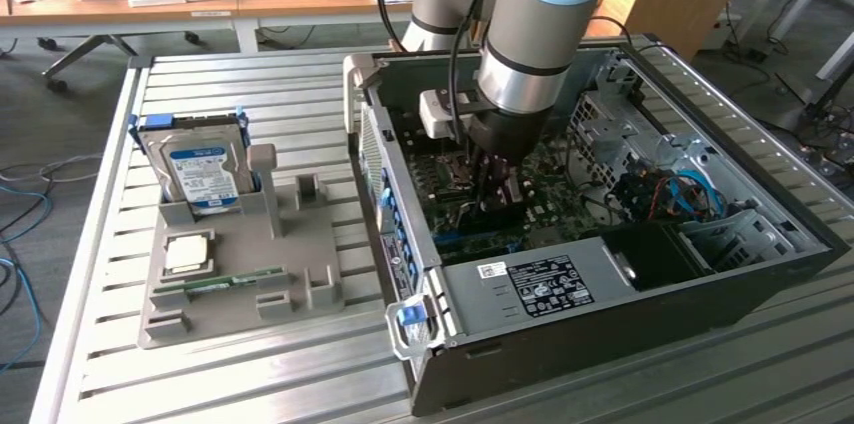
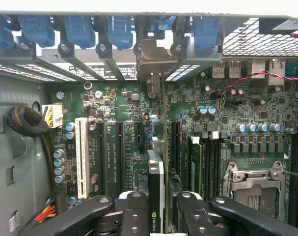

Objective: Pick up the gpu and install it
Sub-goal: 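Insert the gpu into the slot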

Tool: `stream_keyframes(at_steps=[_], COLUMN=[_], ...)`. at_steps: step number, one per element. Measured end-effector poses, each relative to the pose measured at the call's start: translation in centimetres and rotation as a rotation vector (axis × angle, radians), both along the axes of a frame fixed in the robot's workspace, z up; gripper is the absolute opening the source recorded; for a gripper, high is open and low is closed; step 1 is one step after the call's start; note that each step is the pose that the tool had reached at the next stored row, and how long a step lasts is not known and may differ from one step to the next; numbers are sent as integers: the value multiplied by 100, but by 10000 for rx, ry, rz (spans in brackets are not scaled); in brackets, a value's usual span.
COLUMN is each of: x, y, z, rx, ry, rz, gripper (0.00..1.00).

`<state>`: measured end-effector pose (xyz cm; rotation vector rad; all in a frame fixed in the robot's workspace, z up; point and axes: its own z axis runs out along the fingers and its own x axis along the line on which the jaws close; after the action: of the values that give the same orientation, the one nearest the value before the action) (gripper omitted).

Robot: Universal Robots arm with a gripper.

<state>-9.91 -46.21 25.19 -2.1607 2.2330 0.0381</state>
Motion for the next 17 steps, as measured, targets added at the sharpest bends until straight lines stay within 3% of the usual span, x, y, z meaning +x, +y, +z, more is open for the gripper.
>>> stream_keyframes(at_steps=[17], x=[-5], y=[-9], z=[30], rx=[0], ry=[-20], rz=[1], gripper=[27])
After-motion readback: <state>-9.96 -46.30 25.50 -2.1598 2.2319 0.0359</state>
